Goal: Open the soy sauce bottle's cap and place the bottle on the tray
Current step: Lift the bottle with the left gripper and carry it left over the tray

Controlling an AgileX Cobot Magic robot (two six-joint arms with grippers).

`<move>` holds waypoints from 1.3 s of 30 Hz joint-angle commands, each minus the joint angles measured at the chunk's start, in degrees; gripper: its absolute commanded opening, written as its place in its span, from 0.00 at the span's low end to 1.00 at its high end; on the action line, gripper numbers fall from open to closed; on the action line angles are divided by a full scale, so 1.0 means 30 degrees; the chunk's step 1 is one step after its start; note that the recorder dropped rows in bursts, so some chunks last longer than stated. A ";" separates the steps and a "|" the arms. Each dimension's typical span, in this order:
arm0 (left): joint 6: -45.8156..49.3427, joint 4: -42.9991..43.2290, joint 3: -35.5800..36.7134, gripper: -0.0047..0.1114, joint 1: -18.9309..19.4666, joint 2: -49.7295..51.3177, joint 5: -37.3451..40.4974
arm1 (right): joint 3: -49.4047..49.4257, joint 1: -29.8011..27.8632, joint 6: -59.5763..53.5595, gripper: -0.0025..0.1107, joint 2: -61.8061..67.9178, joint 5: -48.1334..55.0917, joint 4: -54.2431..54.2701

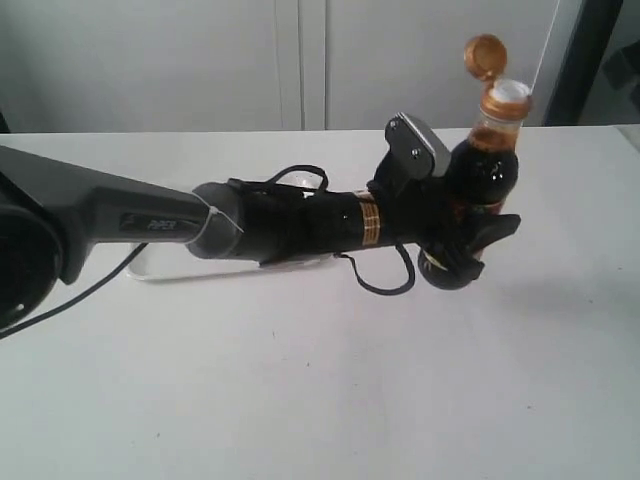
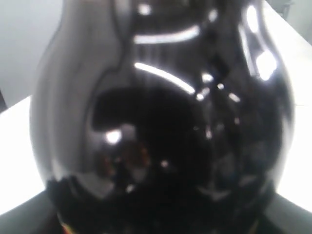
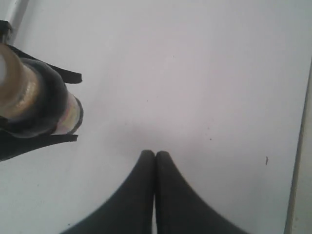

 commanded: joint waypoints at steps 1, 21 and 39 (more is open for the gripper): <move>-0.0439 -0.0113 -0.0086 0.04 0.0468 -0.1205 -0.1571 | 0.1508 -0.0131 0.0079 0.02 -0.0843 -0.2139 0.0027; -0.1341 0.1004 0.2519 0.04 0.4148 -0.4217 -0.1738 | 0.8114 -0.0026 -0.0078 0.02 -0.0850 -1.0756 0.2302; -0.1440 0.1018 0.5053 0.04 0.9480 -0.5077 -0.4165 | 0.8349 -0.0026 -0.0585 0.02 0.0313 -1.0816 0.3082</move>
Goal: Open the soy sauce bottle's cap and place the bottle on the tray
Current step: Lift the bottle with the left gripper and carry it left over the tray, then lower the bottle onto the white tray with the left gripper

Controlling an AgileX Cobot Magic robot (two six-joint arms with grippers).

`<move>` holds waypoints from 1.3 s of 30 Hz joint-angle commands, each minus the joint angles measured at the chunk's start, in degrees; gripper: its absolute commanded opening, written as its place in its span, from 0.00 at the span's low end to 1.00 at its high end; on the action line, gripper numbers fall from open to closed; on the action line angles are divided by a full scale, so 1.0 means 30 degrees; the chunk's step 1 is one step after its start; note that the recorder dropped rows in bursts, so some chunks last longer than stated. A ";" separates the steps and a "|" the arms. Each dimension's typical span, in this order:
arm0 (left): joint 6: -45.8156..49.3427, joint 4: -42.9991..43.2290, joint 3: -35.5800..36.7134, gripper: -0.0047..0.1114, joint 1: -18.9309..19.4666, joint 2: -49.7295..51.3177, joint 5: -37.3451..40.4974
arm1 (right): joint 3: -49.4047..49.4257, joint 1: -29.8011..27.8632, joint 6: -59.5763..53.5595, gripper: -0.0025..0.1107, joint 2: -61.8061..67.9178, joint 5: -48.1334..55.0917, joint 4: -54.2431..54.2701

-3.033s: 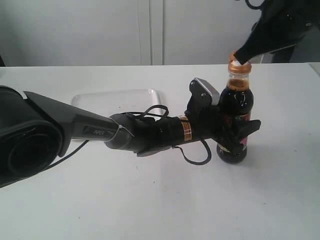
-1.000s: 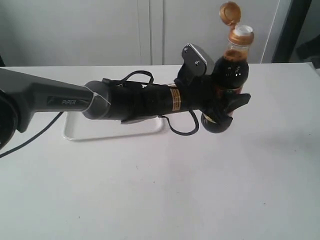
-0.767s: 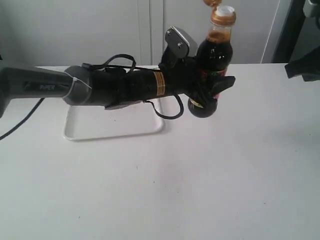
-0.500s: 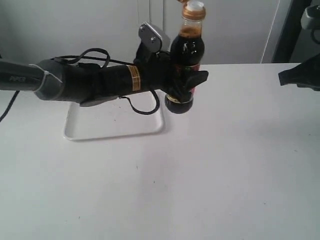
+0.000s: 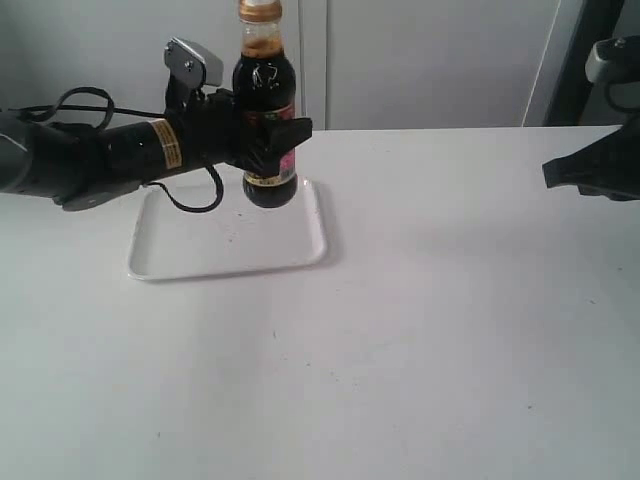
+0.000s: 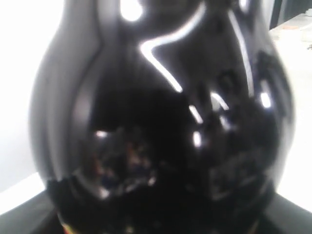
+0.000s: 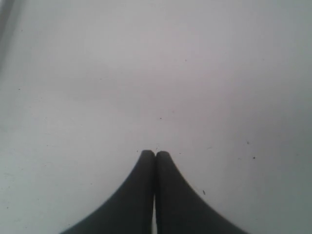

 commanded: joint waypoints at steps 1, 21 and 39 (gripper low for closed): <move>-0.0091 -0.0043 -0.0208 0.04 0.1384 -0.0725 -0.1608 | 0.0027 -0.0026 -0.0219 0.02 0.0002 -0.0195 0.0102; 0.0747 0.1322 0.0520 0.04 0.3373 0.0955 -0.2839 | 0.0027 -0.0026 -0.0351 0.02 0.0002 -0.0054 0.0185; 0.1479 0.0785 0.0554 0.04 0.3531 0.1886 -0.2839 | 0.0027 -0.0026 -0.0563 0.02 0.0002 -0.0169 0.0193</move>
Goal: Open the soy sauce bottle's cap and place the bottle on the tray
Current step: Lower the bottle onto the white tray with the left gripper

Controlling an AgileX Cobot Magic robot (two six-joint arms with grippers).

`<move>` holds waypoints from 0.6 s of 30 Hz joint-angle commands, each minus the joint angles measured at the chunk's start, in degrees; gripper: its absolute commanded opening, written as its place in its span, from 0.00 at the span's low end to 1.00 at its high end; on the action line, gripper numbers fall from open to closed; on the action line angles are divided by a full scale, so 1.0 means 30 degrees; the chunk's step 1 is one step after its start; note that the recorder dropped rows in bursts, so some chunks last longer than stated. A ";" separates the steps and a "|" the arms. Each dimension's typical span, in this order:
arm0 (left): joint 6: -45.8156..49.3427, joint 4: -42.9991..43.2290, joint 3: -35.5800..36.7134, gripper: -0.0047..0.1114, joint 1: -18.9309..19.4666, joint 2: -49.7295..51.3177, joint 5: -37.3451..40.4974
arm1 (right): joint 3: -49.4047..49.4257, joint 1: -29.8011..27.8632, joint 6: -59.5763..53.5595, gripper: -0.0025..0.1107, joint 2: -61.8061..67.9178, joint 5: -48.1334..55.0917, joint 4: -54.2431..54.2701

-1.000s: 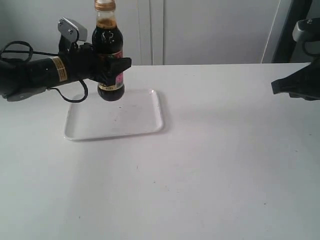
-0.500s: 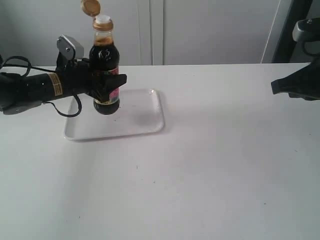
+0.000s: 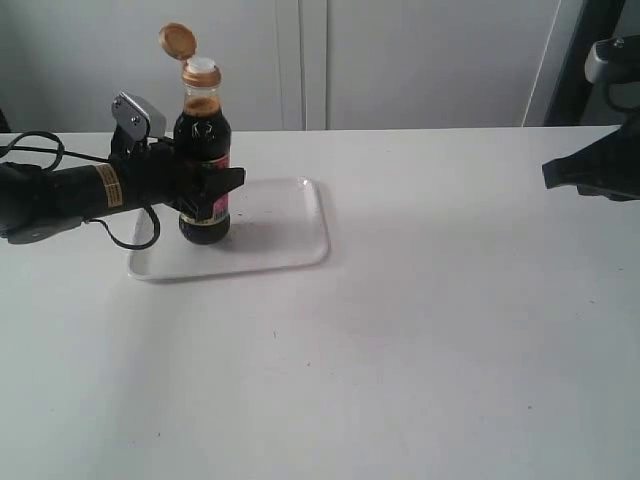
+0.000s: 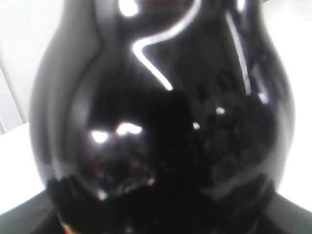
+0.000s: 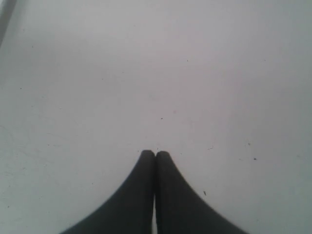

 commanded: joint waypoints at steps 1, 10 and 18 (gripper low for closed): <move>0.0115 -0.1686 -0.0171 0.04 -0.0041 -0.0431 -0.1622 | 0.0027 -0.0026 -0.0281 0.02 0.0002 -0.0206 0.0060; 0.0215 -0.2950 -0.0171 0.04 -0.0733 -0.0352 -0.1622 | 0.0027 -0.0026 -0.0281 0.02 0.0002 -0.0206 0.0060; 0.1234 -0.3487 -0.0171 0.04 -0.1377 0.0105 -0.1622 | 0.0027 -0.0026 -0.0284 0.02 0.0002 -0.0091 0.0060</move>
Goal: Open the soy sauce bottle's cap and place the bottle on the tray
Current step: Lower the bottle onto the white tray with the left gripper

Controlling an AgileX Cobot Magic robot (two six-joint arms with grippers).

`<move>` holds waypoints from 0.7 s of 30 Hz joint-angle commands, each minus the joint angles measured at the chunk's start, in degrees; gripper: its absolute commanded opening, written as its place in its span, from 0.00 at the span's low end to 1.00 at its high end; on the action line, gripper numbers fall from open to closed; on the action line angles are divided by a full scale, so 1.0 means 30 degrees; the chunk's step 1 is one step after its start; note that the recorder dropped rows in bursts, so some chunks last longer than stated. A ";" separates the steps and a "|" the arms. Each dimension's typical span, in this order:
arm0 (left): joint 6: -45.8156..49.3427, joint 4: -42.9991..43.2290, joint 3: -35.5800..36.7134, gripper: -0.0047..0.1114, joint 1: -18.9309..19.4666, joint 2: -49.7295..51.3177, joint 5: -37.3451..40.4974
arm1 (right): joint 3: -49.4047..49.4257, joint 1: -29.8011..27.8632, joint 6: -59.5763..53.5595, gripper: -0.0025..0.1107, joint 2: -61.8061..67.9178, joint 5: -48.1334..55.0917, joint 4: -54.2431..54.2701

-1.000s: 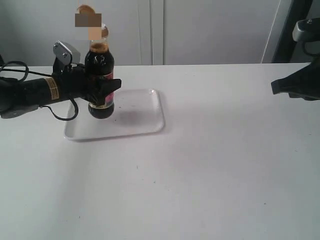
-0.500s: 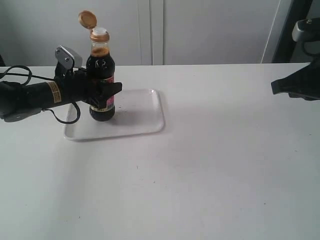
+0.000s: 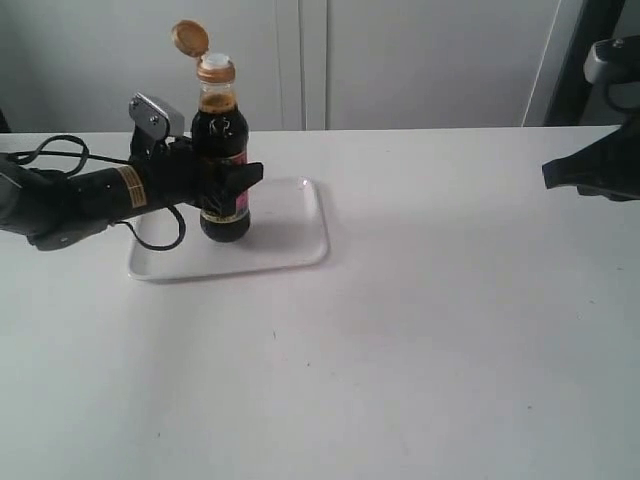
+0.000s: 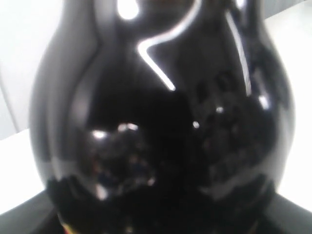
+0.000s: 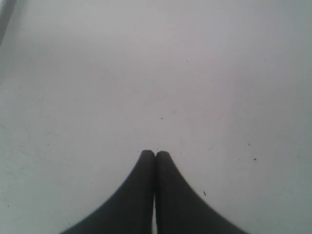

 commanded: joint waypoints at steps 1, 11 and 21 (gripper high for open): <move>0.0305 -0.1213 -0.0171 0.04 -0.0118 -0.0169 -0.1584 | 0.0027 -0.0026 -0.0215 0.02 0.0002 -0.0091 0.0024; 0.0306 -0.0962 -0.0171 0.04 -0.0083 0.0940 -0.1584 | 0.0027 -0.0026 -0.0491 0.02 0.0002 -0.0049 0.0024; -0.0199 0.0313 -0.0171 0.35 -0.0083 0.0625 -0.1584 | 0.0027 -0.0026 -0.0491 0.02 0.0002 0.0033 0.0024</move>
